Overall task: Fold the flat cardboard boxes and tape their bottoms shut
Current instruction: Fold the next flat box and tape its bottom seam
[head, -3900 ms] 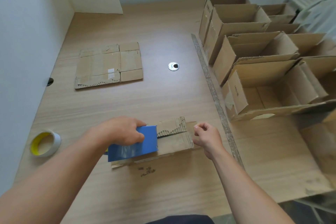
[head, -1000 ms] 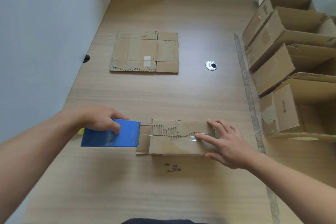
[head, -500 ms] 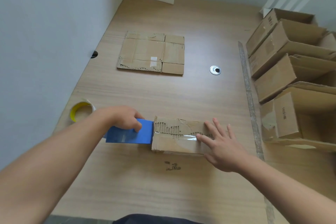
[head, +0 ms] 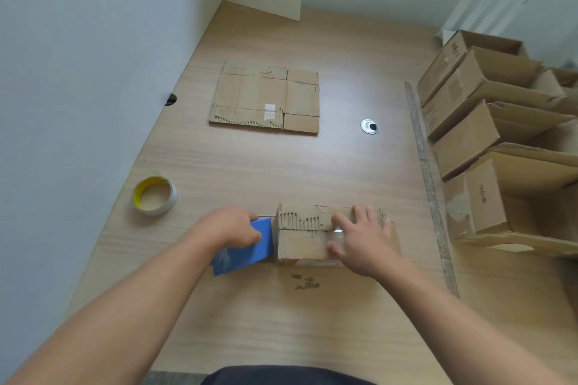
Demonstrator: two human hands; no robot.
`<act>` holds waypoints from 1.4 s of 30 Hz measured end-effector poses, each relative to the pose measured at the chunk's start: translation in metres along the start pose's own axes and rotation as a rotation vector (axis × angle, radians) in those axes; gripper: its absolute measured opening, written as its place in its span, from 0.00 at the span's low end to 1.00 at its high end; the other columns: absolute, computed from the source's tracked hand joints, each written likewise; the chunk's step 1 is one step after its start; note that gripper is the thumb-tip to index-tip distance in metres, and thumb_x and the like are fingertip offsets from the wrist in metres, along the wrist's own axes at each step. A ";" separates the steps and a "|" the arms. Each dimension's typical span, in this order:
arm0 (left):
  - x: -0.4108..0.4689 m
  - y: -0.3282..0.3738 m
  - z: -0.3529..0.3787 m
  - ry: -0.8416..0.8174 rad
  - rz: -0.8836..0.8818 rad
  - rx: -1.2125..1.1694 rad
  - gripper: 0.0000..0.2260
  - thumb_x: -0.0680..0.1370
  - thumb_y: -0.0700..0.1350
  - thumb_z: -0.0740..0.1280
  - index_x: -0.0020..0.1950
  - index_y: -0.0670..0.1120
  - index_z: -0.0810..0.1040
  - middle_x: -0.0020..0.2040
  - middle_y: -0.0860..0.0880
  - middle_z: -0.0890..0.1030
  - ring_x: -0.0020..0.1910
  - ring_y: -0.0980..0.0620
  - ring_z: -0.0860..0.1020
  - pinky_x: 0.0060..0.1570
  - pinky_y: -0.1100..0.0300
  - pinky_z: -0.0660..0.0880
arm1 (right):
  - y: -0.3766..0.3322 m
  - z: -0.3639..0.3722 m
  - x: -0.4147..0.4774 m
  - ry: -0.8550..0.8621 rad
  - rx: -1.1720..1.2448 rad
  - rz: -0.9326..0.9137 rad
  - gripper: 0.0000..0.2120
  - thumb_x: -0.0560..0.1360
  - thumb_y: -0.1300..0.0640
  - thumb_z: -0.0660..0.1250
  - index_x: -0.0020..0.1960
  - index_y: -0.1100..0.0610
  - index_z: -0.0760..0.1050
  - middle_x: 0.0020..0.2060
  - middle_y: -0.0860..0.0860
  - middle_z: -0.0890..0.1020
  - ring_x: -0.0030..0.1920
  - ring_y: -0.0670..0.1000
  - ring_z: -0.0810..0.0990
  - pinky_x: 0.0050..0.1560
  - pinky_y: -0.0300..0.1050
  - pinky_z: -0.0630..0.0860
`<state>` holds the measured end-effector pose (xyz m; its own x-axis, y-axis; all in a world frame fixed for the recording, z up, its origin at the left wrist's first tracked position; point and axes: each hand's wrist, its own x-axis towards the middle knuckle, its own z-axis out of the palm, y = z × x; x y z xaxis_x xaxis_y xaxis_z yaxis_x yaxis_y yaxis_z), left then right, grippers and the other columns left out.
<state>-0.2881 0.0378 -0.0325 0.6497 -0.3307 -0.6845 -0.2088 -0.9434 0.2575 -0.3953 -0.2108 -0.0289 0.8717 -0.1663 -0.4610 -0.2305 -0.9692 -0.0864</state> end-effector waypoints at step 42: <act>-0.043 -0.086 -0.013 0.302 0.168 -0.333 0.28 0.77 0.53 0.64 0.75 0.69 0.62 0.57 0.59 0.80 0.52 0.55 0.78 0.53 0.55 0.77 | -0.068 0.059 0.009 0.226 0.180 -0.337 0.20 0.79 0.50 0.66 0.70 0.42 0.72 0.77 0.42 0.60 0.79 0.45 0.45 0.77 0.58 0.35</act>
<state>-0.2890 0.1336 -0.0166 0.8209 -0.4093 -0.3984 -0.1159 -0.8023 0.5855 -0.3973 -0.1358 -0.0795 0.9790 0.0987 -0.1782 0.0285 -0.9324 -0.3602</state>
